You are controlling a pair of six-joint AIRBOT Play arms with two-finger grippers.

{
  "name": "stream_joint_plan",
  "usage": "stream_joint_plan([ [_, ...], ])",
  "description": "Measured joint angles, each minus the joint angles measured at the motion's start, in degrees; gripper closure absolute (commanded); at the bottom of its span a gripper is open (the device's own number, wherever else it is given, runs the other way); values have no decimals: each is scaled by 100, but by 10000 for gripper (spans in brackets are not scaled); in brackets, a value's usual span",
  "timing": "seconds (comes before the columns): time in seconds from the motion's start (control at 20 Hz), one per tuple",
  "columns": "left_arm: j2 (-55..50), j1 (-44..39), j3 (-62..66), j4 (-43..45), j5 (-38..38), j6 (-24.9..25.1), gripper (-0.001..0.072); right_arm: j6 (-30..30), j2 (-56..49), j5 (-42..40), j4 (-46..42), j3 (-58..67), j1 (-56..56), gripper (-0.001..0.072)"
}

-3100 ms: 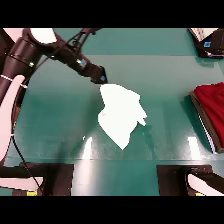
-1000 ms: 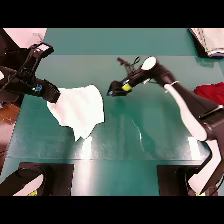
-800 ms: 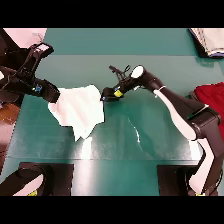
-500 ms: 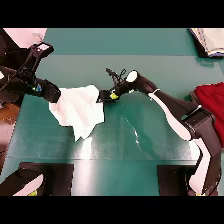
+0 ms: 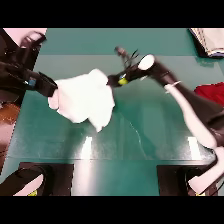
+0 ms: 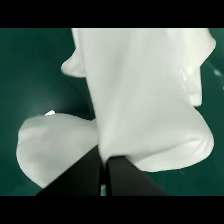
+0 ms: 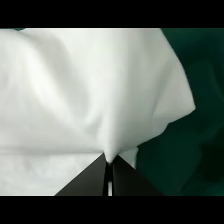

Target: Fold the shirts.

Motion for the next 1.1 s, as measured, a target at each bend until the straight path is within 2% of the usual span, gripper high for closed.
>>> stream_joint_plan([
  [0.15, 9, -4, 1128, -310, -179, -9, 682, -9, 1394, 144, -737, 2, -396, 703],
  [0.35, 13, -4, 2544, -1200, -363, -15, 682, -13, 3097, 299, -1338, 2, -737, 704],
  [0.6, 15, -7, 3501, -2347, -577, -101, 682, 120, 4389, 732, -1626, 4, -1021, 704],
  [0.8, 13, -7, 2973, -2492, -780, -219, 682, 636, 4468, 1679, -1720, 2, -1126, 703],
  [0.95, -33, -4, 1714, -2153, -822, -243, 682, 905, 4009, 2492, -1757, -251, -1106, 703],
  [1.1, -177, -4, 216, -1602, -638, -258, 682, 1016, 3526, 2588, -1759, -1082, -903, 702],
])
